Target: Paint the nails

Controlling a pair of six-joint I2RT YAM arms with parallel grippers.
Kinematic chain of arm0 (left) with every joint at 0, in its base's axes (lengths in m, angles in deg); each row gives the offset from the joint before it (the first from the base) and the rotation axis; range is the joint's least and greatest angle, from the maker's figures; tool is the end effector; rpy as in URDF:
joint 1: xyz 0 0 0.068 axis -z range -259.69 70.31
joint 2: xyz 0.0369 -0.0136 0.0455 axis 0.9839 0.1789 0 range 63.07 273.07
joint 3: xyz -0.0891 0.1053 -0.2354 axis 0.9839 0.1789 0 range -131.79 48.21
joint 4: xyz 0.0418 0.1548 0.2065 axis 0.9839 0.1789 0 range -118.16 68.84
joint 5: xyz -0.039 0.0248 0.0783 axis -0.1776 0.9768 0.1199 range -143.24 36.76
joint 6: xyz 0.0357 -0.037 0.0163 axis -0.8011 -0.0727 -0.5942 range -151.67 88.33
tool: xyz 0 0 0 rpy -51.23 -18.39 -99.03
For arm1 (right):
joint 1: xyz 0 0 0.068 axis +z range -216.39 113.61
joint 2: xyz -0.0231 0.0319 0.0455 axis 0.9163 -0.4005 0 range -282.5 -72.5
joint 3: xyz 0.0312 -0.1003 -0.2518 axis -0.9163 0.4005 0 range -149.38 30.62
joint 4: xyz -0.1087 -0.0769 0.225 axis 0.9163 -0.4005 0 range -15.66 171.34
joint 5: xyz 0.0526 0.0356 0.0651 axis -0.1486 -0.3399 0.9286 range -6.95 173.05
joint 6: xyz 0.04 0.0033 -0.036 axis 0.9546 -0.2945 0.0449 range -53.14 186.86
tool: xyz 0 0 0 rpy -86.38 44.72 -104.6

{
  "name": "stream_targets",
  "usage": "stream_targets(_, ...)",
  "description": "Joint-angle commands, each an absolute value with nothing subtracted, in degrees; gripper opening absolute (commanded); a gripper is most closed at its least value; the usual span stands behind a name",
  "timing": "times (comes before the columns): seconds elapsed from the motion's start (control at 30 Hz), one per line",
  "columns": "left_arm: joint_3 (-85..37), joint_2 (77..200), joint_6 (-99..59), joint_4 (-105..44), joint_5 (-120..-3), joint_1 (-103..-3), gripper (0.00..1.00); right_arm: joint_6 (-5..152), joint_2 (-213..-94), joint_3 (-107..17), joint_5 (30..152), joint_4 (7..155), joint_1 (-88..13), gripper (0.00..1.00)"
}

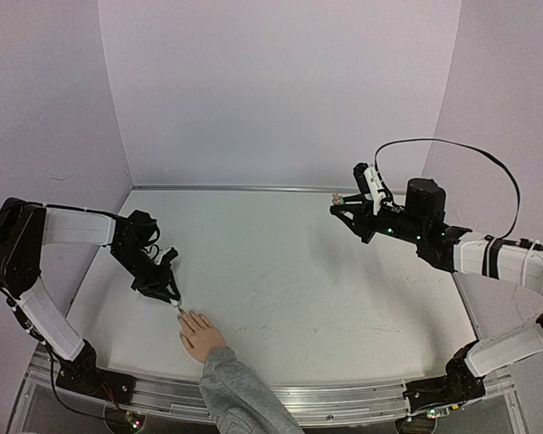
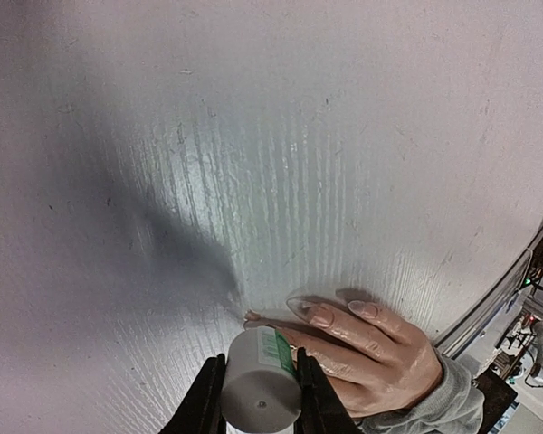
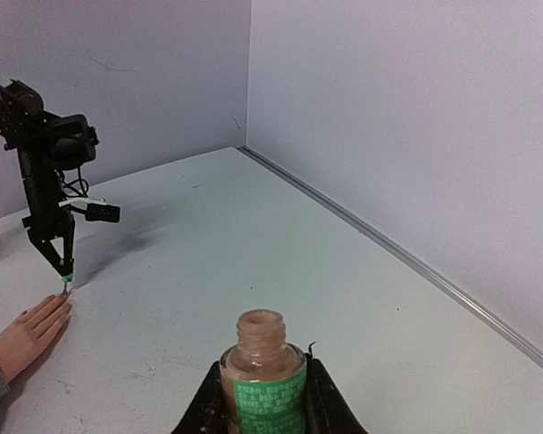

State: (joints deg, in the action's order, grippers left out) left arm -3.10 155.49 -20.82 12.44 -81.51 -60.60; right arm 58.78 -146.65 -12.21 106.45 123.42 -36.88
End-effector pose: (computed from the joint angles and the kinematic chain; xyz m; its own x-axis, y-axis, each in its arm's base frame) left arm 0.2499 -0.1044 0.1572 -0.9848 0.1655 -0.0533 0.1703 0.8563 -0.4875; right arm 0.2481 0.1568 0.3113 0.2719 0.0057 -0.9623 -0.7610 0.6133 -0.2114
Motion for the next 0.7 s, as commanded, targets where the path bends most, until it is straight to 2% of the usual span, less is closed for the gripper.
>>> stream_targets(0.0, -5.0, 156.1, -21.6, 13.1, -81.0, -60.4, 0.00, 59.5, -146.4, -12.6, 107.3, 127.7, -37.2, 0.00)
stream_targets(0.67, -5.2, 156.9, -22.1, 12.0, -79.6, -60.5, 0.00, 59.4, -147.2, -12.9, 107.3, 127.6, -37.1, 0.00)
